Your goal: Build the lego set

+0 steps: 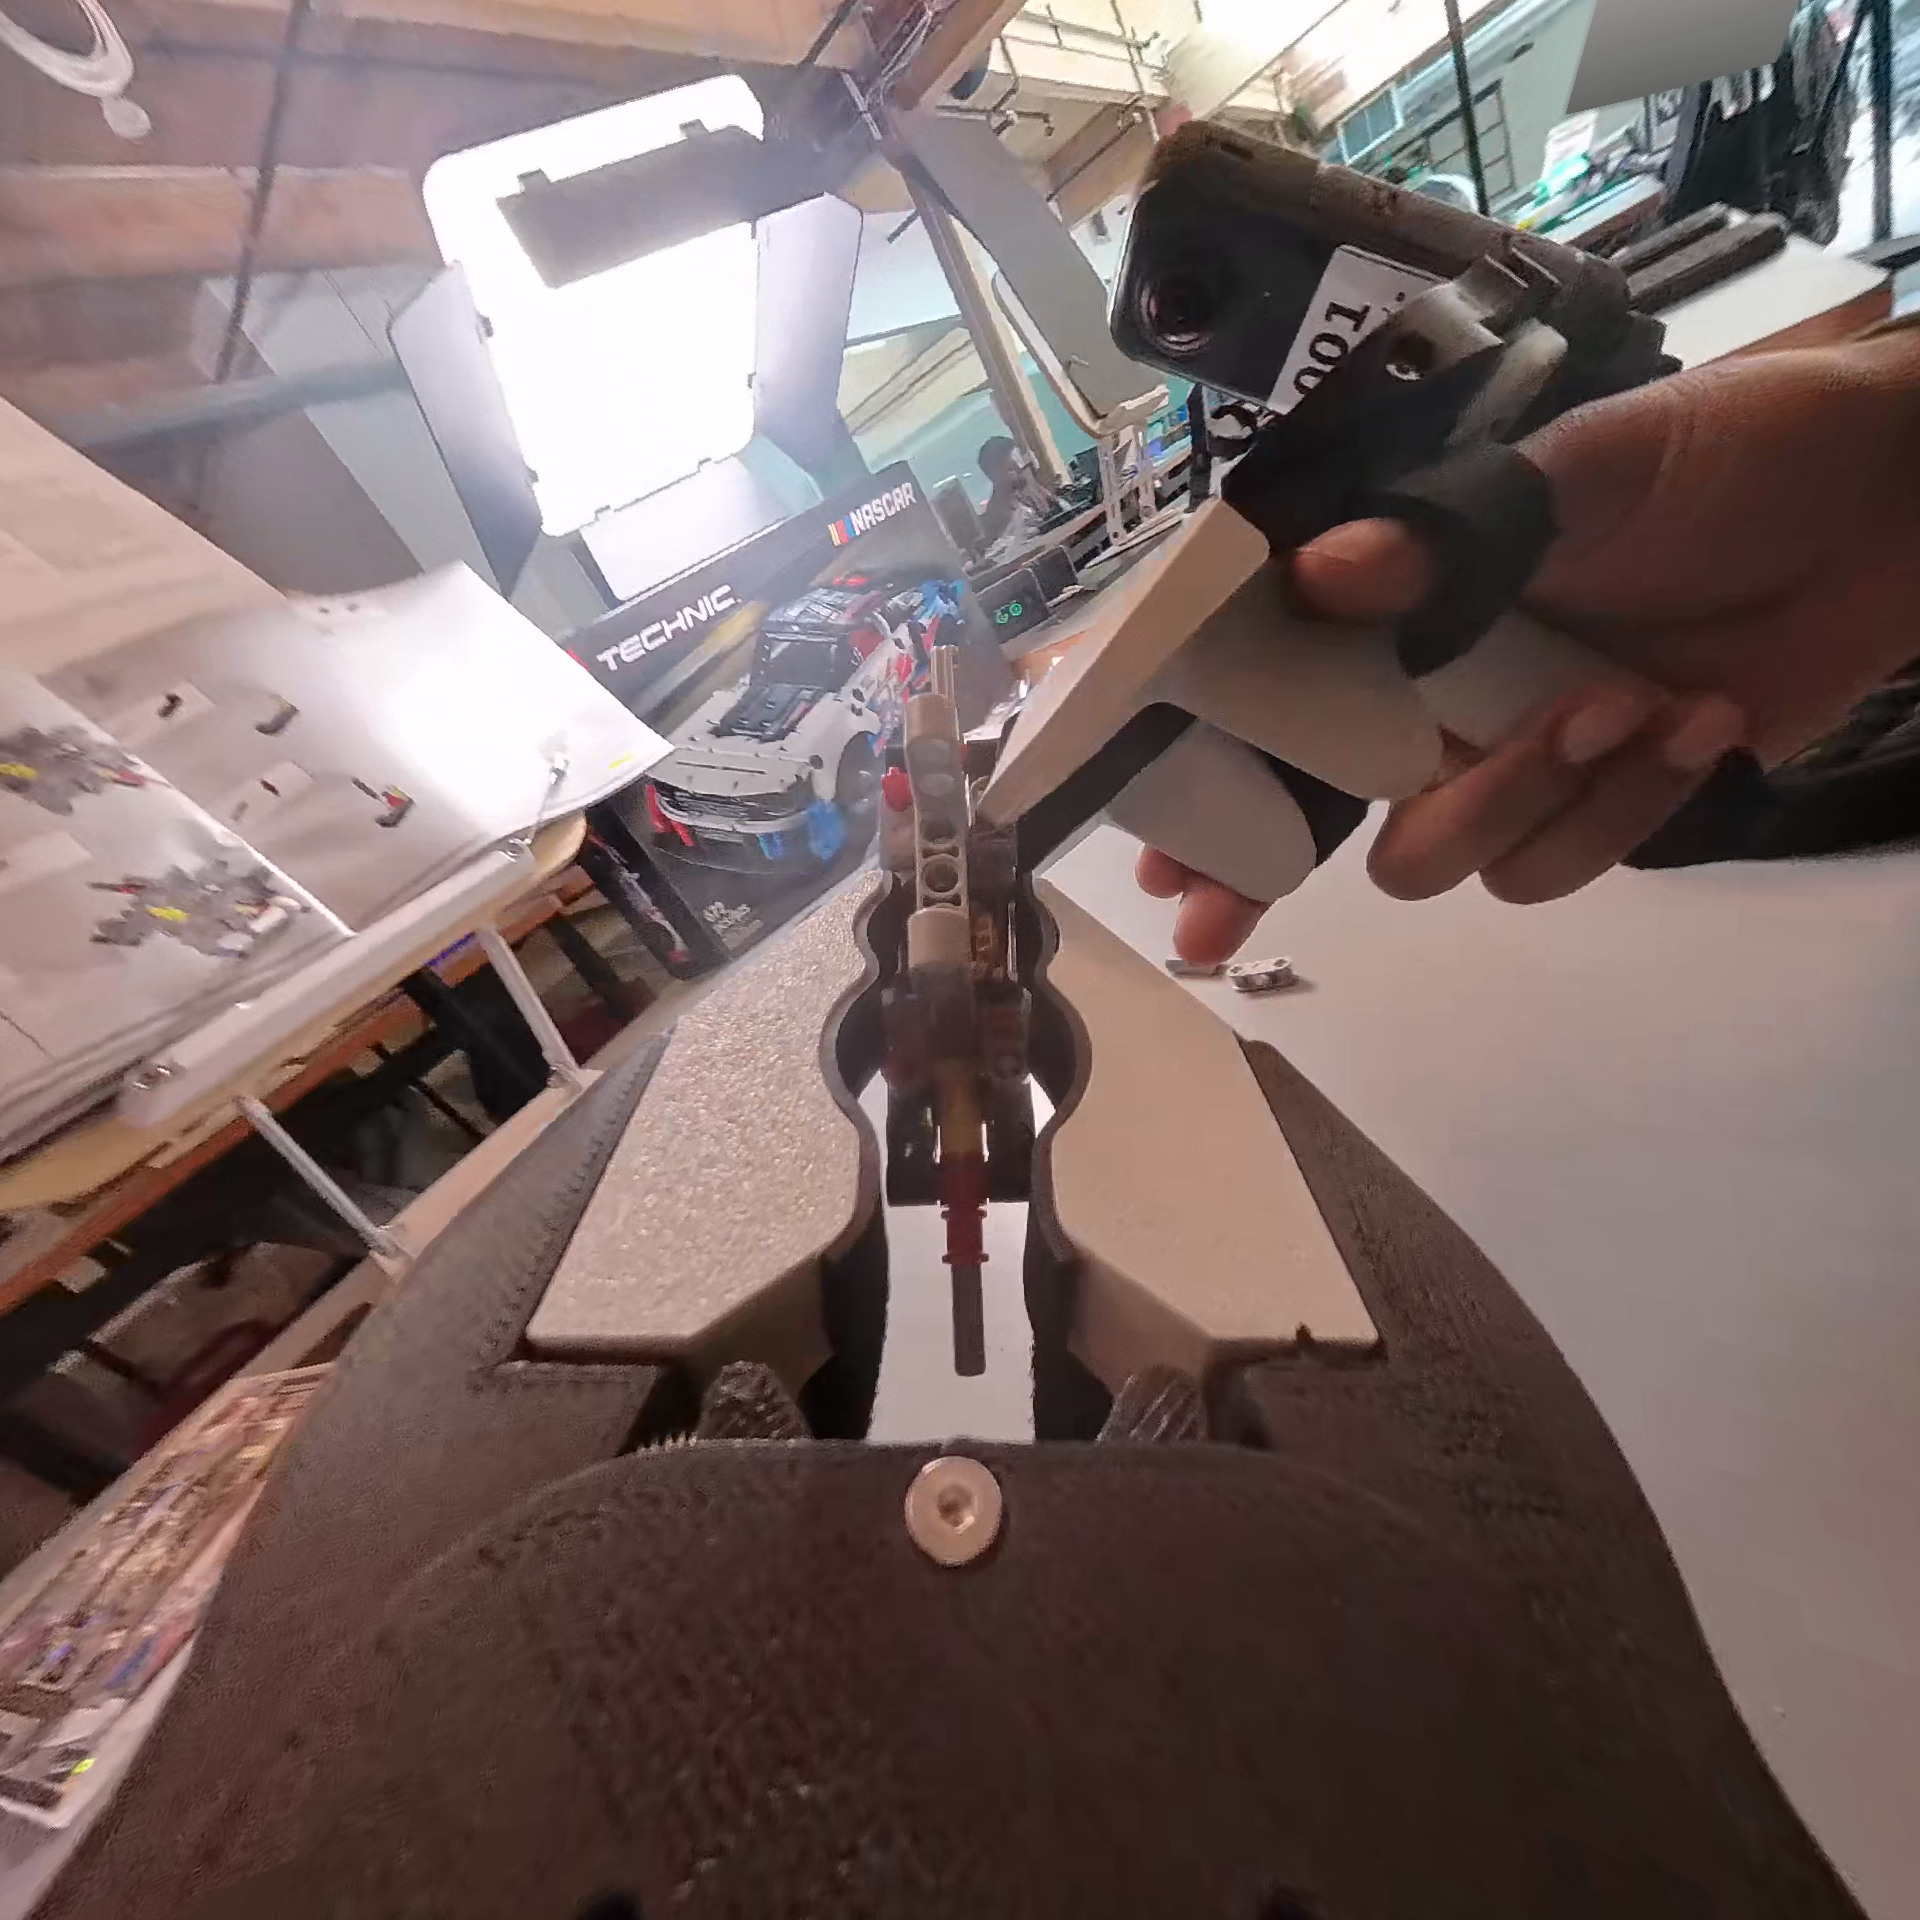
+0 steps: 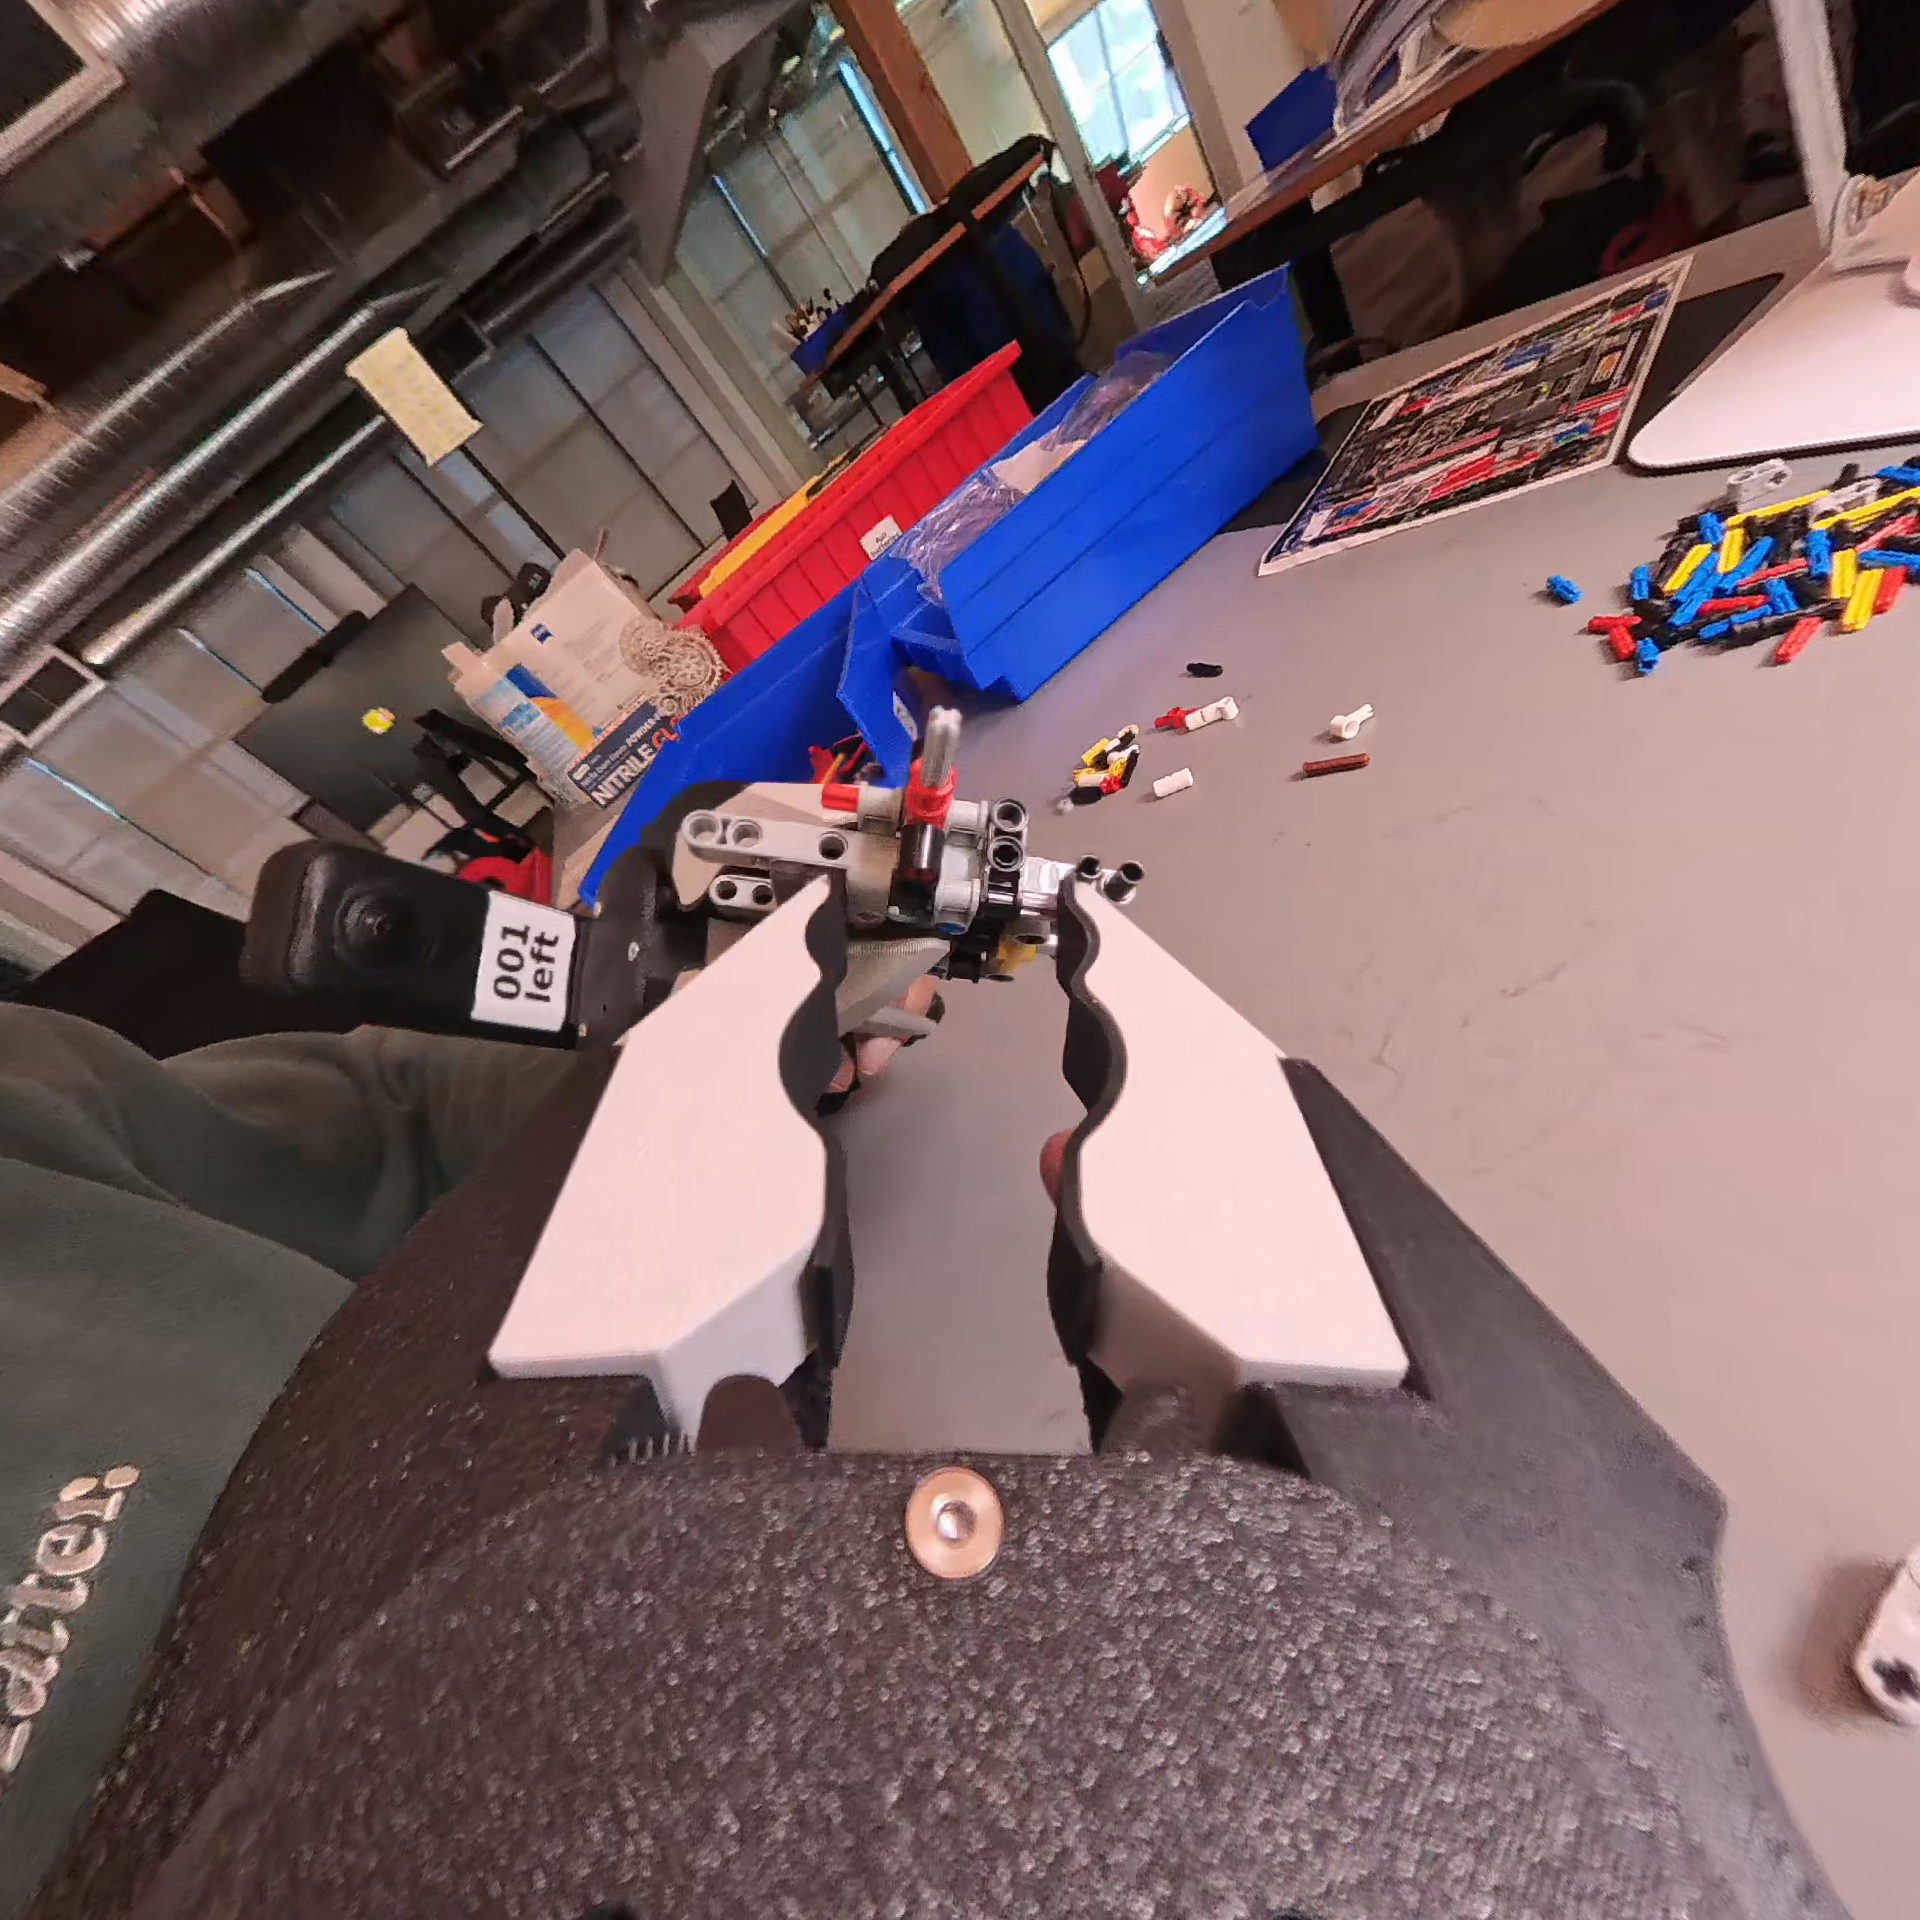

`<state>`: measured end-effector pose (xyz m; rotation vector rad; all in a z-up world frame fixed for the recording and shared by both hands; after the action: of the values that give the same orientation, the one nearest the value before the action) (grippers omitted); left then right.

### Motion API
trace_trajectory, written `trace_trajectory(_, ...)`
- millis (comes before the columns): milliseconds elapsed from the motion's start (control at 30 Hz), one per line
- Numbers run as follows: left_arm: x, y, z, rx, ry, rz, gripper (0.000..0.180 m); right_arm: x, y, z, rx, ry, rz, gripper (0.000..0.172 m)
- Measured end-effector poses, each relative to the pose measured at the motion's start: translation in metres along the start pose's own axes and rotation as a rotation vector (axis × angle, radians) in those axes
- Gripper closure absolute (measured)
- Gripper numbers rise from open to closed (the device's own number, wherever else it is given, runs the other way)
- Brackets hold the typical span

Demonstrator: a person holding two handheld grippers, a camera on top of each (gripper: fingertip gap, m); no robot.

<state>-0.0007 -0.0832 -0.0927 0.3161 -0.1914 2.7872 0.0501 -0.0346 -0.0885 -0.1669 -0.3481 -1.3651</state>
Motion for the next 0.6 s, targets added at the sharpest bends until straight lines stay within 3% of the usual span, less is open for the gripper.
trace_trajectory(133,0.000,-0.002,-0.004,0.025,-0.036,0.011,0.160,-0.007,-0.002,-0.002,0.015,0.039,0.047,0.134)
trace_trajectory(200,-0.002,-0.003,-0.008,0.057,0.020,-0.057,0.153,-0.013,0.000,0.001,0.008,0.128,0.067,0.133)
trace_trajectory(300,-0.008,0.000,-0.012,0.116,0.252,-0.255,0.128,-0.016,0.006,0.005,0.047,0.358,0.137,0.134)
trace_trajectory(400,-0.009,0.008,-0.019,0.201,0.546,-0.466,0.118,-0.018,0.011,-0.004,0.164,0.622,0.172,0.134)
trace_trajectory(533,0.002,0.012,-0.026,0.259,0.709,-0.527,0.116,-0.016,0.008,-0.025,0.233,0.826,0.189,0.134)
trace_trajectory(600,0.006,0.011,-0.033,0.300,0.704,-0.499,0.128,-0.009,0.006,-0.028,0.209,0.829,0.224,0.133)
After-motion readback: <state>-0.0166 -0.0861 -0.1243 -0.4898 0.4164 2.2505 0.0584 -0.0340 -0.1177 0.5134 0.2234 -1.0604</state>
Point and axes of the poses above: each gripper's, where its closed fingertips meet, y back along the fingers, z out of its top, x = y × z across the jaws, the point moved 4 cm from there along y, back along the fingers, and after that the axes turned 15 degrees about y, right-handed, at the moved point
